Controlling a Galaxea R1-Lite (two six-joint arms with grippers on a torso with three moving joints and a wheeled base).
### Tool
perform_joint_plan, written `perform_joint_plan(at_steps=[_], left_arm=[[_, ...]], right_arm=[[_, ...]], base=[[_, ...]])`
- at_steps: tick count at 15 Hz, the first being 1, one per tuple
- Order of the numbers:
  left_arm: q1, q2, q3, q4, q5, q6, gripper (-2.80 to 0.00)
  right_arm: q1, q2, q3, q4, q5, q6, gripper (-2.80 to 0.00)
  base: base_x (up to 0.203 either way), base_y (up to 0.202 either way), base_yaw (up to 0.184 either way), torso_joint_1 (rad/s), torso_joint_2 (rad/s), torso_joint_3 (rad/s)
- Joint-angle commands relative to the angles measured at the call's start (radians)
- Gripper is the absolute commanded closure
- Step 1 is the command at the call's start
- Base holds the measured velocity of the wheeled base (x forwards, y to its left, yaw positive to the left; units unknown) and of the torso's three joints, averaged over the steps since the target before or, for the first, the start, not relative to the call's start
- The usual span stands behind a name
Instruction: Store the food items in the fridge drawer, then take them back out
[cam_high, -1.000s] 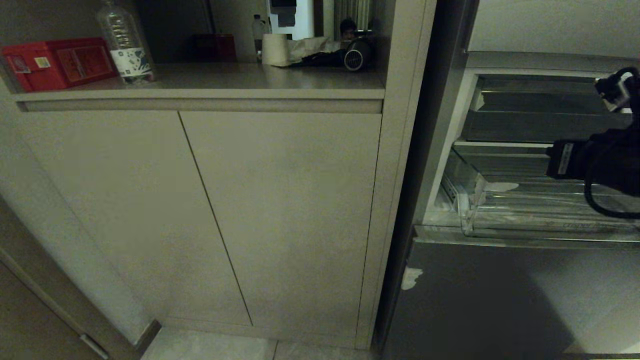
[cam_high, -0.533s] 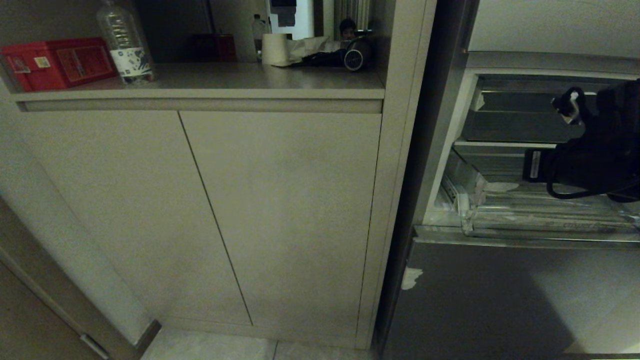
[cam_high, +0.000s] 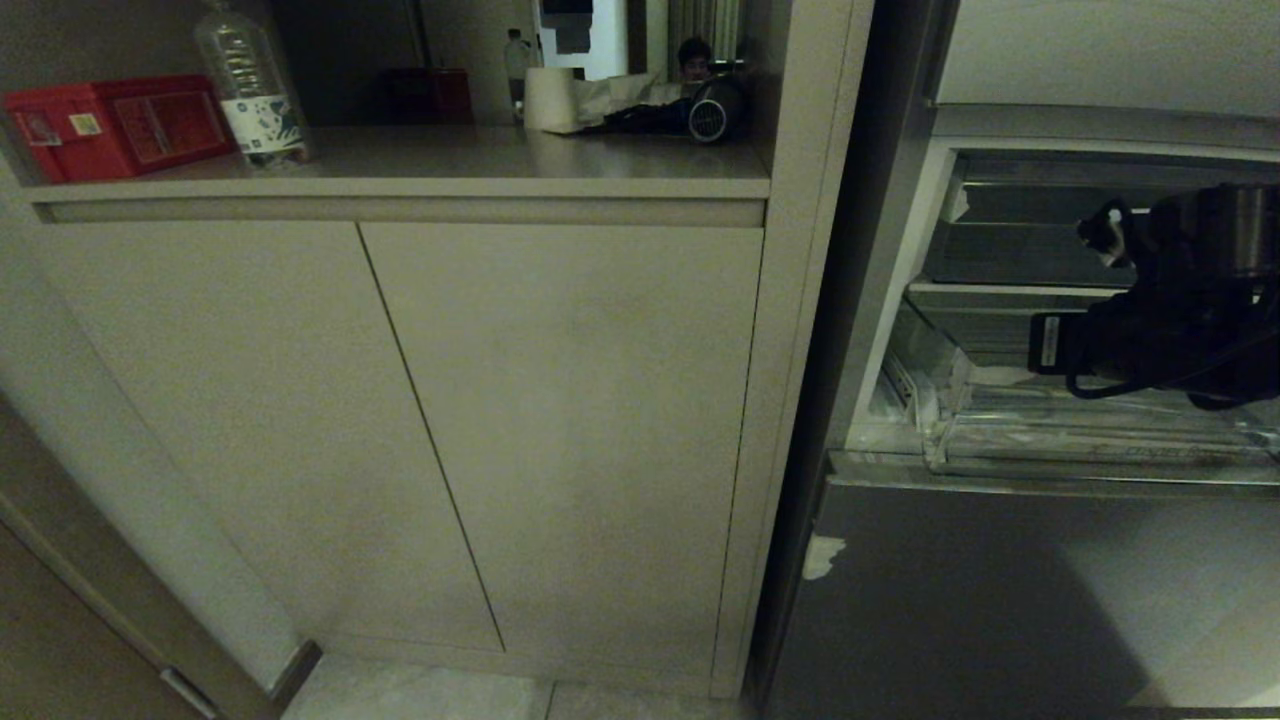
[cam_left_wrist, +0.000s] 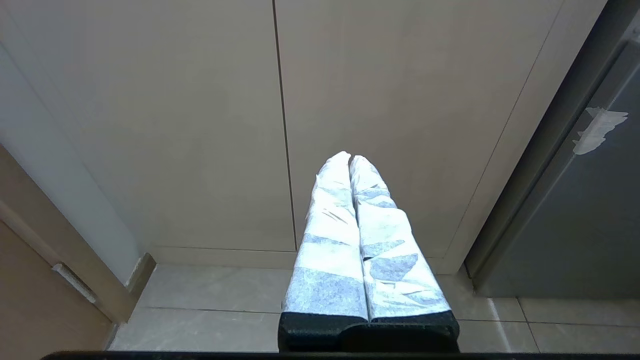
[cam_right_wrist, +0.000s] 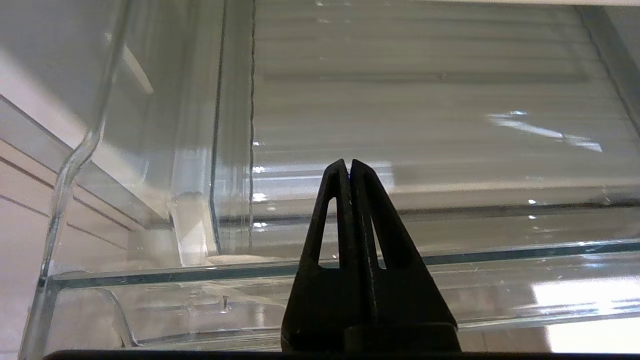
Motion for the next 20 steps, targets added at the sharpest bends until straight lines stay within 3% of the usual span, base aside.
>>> perform_joint_plan(at_steps=[1, 11, 20], left_arm=[[0.0, 0.001, 0.0, 0.0, 0.0, -0.001, 0.0], [0.0, 0.001, 0.0, 0.0, 0.0, -0.001, 0.0], [0.0, 0.001, 0.0, 0.0, 0.0, -0.001, 0.0]], right_arm=[[-0.002, -0.014, -0.002, 0.071, -0.003, -0.001, 0.0], [-0.031, -0.186, -0.066, 0.46, -0.002, 0.002, 0.0], [-0.08, -0.249, -0.099, 0.612, 0.002, 0.026, 0.0]], base=[[0.0, 0.0, 0.0, 0.0, 0.0, 0.0], [0.0, 0.0, 0.0, 0.0, 0.0, 0.0], [0.0, 0.0, 0.0, 0.0, 0.0, 0.0]])
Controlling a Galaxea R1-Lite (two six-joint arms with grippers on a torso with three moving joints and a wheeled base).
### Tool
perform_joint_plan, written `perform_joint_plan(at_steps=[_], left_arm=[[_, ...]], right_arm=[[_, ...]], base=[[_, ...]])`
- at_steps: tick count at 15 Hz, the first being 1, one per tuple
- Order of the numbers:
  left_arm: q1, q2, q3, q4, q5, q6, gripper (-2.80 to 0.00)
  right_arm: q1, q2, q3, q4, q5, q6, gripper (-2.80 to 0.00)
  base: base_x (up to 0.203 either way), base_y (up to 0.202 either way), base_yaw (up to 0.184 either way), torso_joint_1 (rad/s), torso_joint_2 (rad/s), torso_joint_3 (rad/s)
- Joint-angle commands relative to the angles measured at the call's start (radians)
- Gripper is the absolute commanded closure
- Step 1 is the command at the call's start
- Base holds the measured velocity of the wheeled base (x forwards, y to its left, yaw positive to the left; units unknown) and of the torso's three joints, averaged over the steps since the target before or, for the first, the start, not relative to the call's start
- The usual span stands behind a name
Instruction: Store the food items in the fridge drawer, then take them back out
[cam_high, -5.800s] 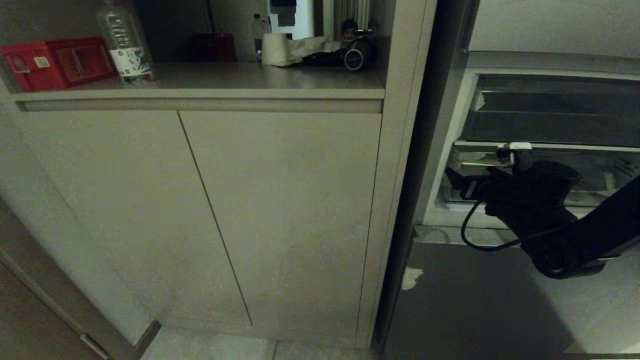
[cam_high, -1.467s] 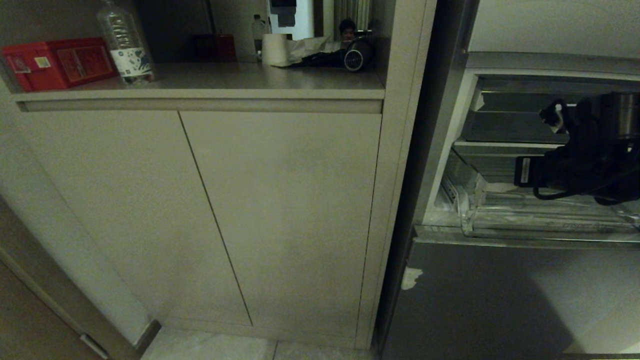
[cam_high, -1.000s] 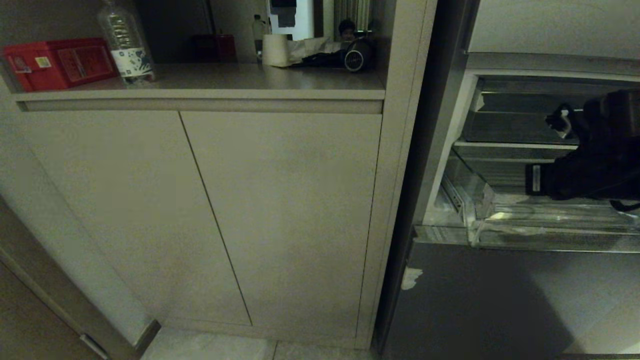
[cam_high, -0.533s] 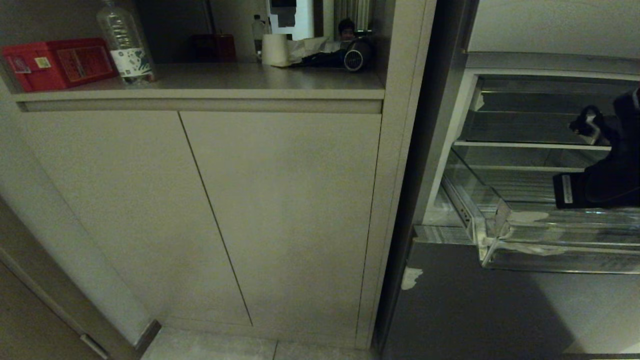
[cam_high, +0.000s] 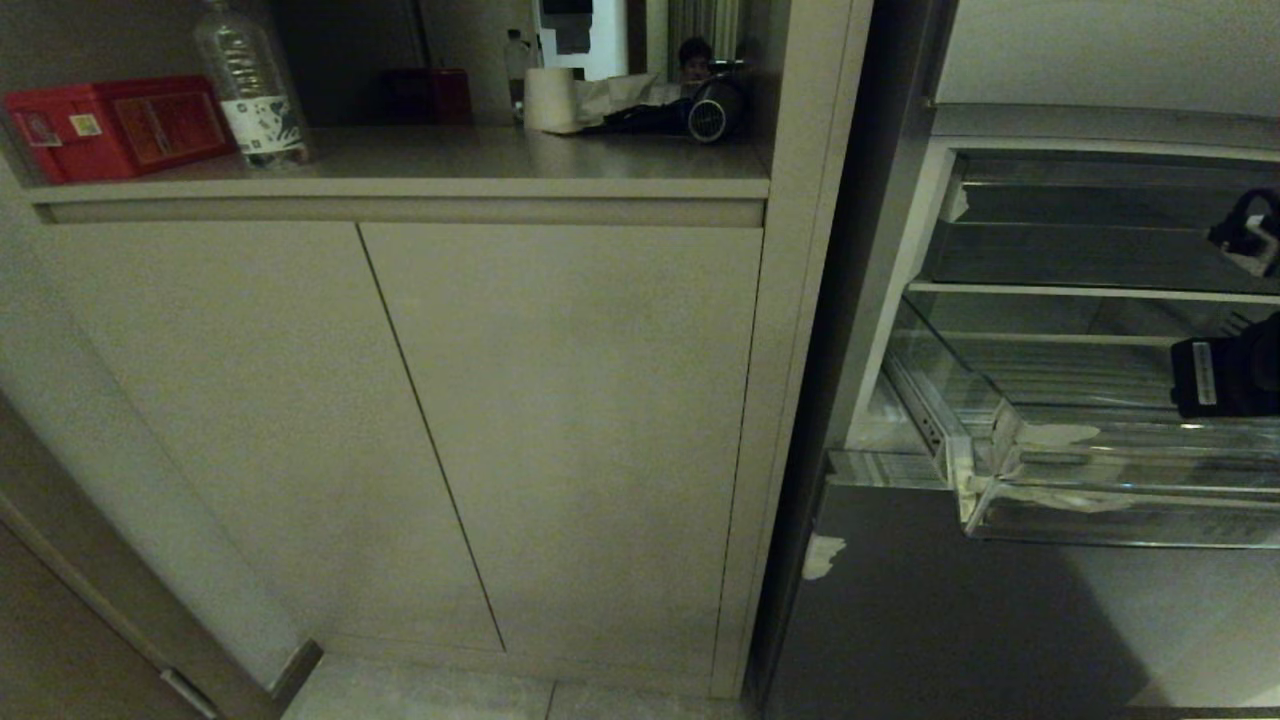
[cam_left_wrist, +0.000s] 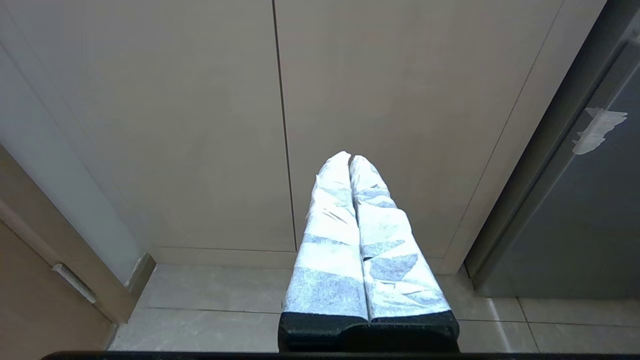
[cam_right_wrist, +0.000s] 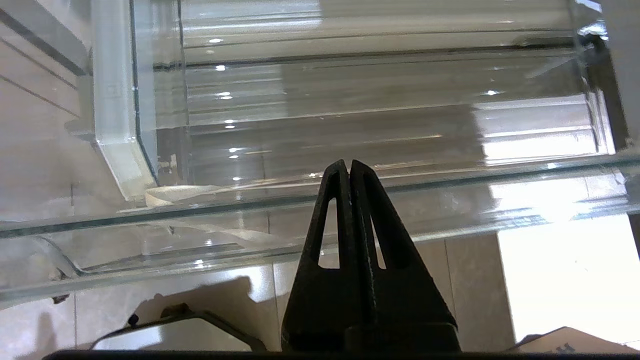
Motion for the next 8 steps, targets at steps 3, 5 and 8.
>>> perform_joint_plan(at_steps=[3, 5, 8], left_arm=[[0.0, 0.001, 0.0, 0.0, 0.0, -0.001, 0.0], [0.0, 0.001, 0.0, 0.0, 0.0, -0.001, 0.0], [0.0, 0.001, 0.0, 0.0, 0.0, -0.001, 0.0]], right_arm=[[-0.031, -0.003, -0.023, 0.003, 0.032, 0.008, 0.0], [-0.037, 0.025, -0.033, 0.003, 0.037, 0.011, 0.0], [-0.036, 0.068, -0.046, 0.0, 0.049, 0.011, 0.0]], base=[[0.0, 0.0, 0.0, 0.0, 0.0, 0.0], [0.0, 0.0, 0.0, 0.0, 0.0, 0.0], [0.0, 0.0, 0.0, 0.0, 0.0, 0.0]])
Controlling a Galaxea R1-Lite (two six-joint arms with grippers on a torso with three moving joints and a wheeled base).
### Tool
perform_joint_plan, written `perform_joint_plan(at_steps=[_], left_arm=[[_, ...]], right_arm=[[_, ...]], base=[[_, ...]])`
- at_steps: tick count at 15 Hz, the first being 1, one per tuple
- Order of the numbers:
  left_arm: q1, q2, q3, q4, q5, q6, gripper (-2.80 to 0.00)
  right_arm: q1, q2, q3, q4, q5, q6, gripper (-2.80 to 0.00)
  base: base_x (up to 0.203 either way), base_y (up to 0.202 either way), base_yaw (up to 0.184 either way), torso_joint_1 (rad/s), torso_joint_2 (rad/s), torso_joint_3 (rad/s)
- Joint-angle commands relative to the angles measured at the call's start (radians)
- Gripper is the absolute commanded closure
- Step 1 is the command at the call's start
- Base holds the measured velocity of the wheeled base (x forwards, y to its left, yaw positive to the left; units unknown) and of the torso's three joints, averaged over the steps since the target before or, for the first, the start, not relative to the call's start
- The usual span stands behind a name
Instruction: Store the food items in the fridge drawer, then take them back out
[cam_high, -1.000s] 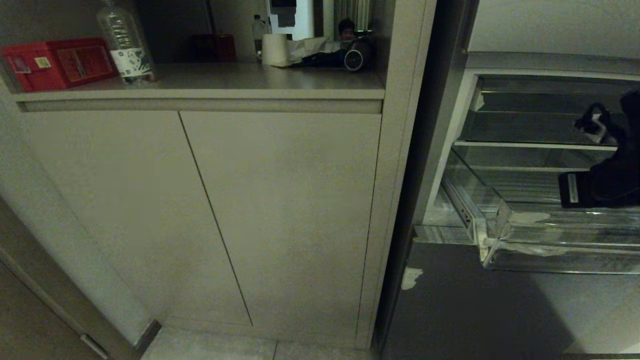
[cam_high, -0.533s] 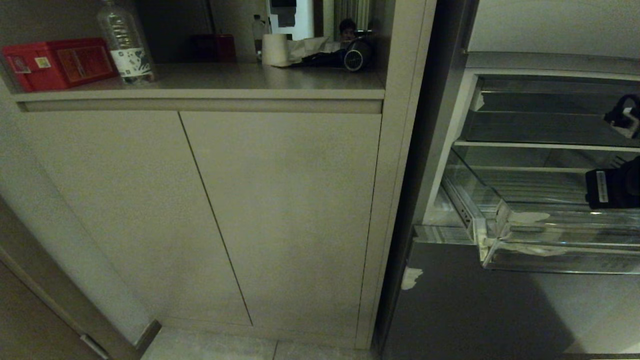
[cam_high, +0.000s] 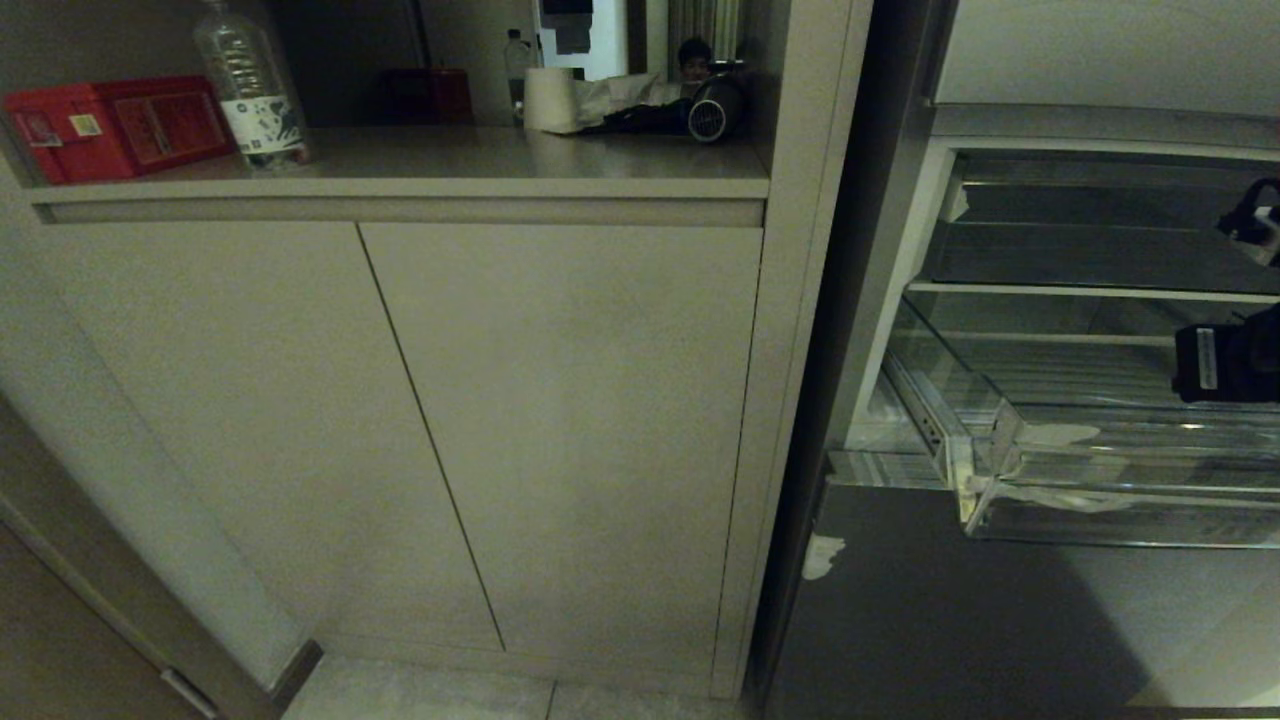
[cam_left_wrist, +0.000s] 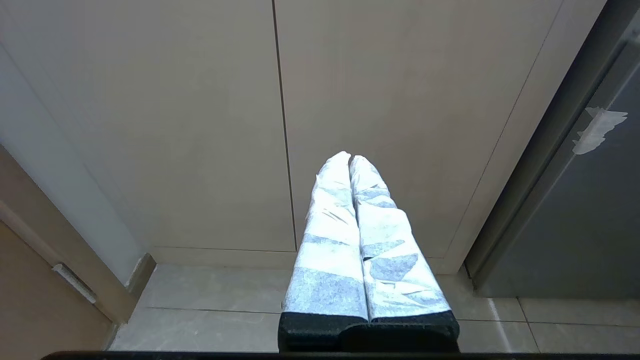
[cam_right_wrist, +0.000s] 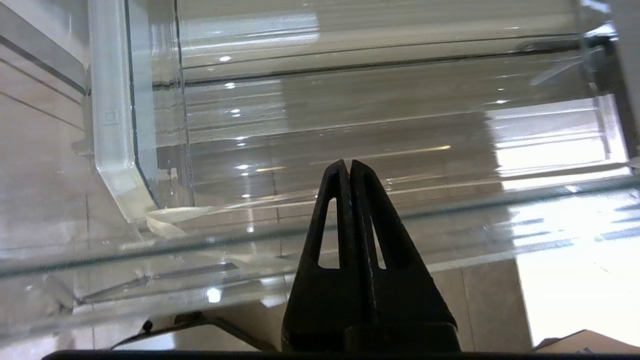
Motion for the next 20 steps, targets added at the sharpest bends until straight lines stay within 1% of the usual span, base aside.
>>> perform_joint_plan(at_steps=[1, 4, 6, 8, 14, 17, 20], left_arm=[[0.0, 0.001, 0.0, 0.0, 0.0, -0.001, 0.0], [0.0, 0.001, 0.0, 0.0, 0.0, 0.001, 0.0], [0.0, 0.001, 0.0, 0.0, 0.0, -0.001, 0.0], [0.0, 0.001, 0.0, 0.0, 0.0, -0.001, 0.0], [0.0, 0.001, 0.0, 0.0, 0.0, -0.001, 0.0], [0.0, 0.001, 0.0, 0.0, 0.0, -0.001, 0.0], [0.0, 0.001, 0.0, 0.0, 0.0, -0.001, 0.0]], right_arm=[[-0.001, 0.046, -0.006, 0.003, 0.003, 0.0, 0.0], [0.001, 0.048, -0.009, 0.036, 0.002, -0.001, 0.0], [0.001, 0.037, -0.057, 0.129, 0.004, -0.001, 0.0], [0.0, 0.021, -0.095, 0.228, 0.024, 0.004, 0.0], [-0.005, -0.026, -0.099, 0.333, 0.025, 0.009, 0.0], [-0.01, -0.043, -0.11, 0.422, 0.023, 0.005, 0.0], [-0.013, -0.076, -0.11, 0.454, 0.022, 0.005, 0.0]], base=[[0.0, 0.0, 0.0, 0.0, 0.0, 0.0], [0.0, 0.0, 0.0, 0.0, 0.0, 0.0], [0.0, 0.0, 0.0, 0.0, 0.0, 0.0], [0.0, 0.0, 0.0, 0.0, 0.0, 0.0], [0.0, 0.0, 0.0, 0.0, 0.0, 0.0], [0.0, 0.0, 0.0, 0.0, 0.0, 0.0], [0.0, 0.0, 0.0, 0.0, 0.0, 0.0]])
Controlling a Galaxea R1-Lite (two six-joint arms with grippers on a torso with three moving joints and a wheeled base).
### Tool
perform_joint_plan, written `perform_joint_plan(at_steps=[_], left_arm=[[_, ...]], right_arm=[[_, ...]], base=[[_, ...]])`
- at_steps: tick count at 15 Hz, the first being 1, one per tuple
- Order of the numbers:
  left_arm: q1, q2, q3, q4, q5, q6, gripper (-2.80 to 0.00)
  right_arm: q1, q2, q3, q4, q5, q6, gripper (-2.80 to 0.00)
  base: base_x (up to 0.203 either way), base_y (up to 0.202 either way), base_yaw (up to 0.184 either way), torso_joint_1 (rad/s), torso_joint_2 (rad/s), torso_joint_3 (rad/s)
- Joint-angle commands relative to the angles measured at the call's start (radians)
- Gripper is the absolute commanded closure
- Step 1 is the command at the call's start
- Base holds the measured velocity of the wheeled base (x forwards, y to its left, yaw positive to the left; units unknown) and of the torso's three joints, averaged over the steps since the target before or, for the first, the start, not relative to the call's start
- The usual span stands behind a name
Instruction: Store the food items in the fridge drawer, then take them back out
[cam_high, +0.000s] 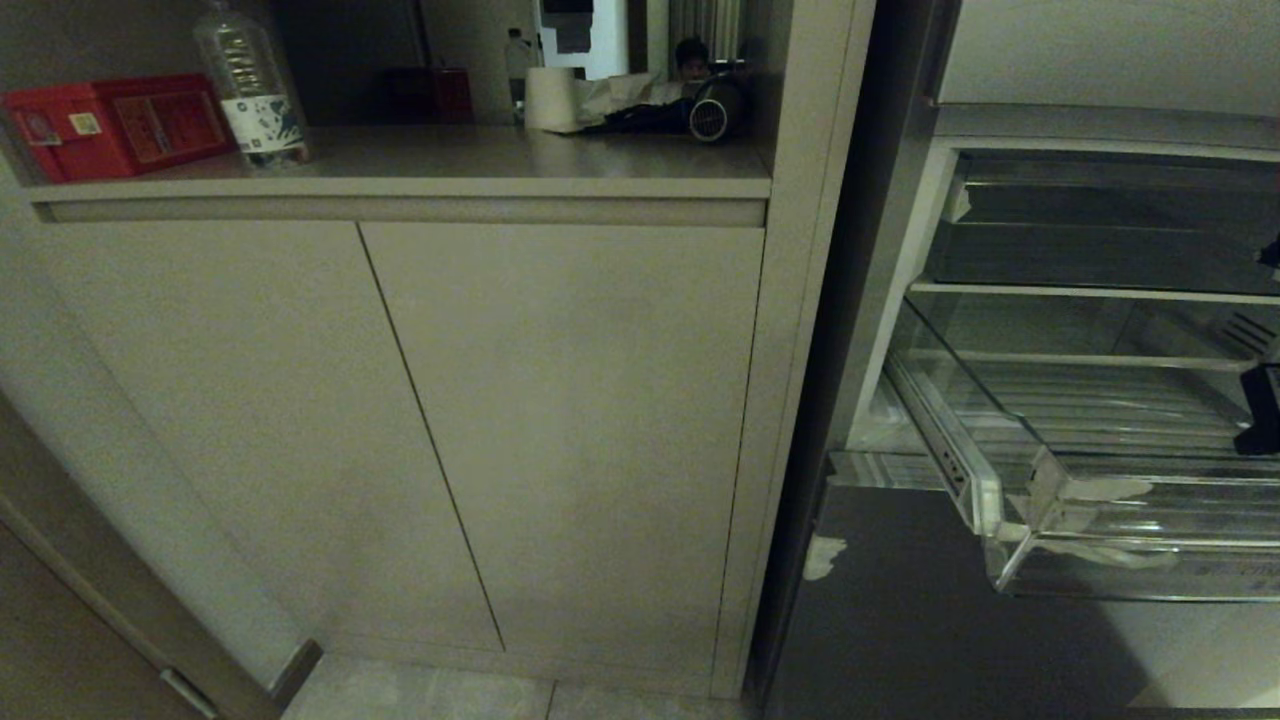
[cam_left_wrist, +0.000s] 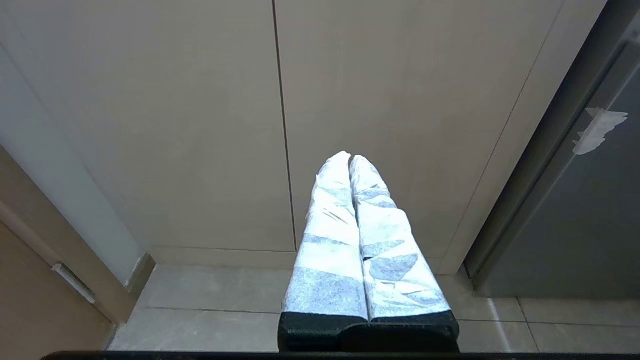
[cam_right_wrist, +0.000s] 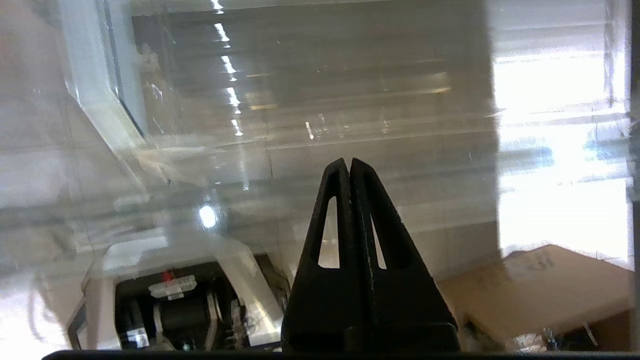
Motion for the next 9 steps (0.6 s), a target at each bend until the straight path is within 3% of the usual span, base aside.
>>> perform_joint_plan(at_steps=[1, 6, 9], left_arm=[[0.0, 0.001, 0.0, 0.0, 0.0, -0.001, 0.0], [0.0, 0.001, 0.0, 0.0, 0.0, -0.001, 0.0], [0.0, 0.001, 0.0, 0.0, 0.0, -0.001, 0.0]], right_arm=[[-0.001, -0.025, -0.001, 0.009, 0.0, 0.001, 0.0], [0.0, -0.022, 0.007, -0.223, 0.024, 0.007, 0.0], [0.003, -0.102, 0.012, -0.225, 0.04, 0.008, 0.0]], base=[[0.0, 0.0, 0.0, 0.0, 0.0, 0.0], [0.0, 0.0, 0.0, 0.0, 0.0, 0.0], [0.0, 0.0, 0.0, 0.0, 0.0, 0.0]])
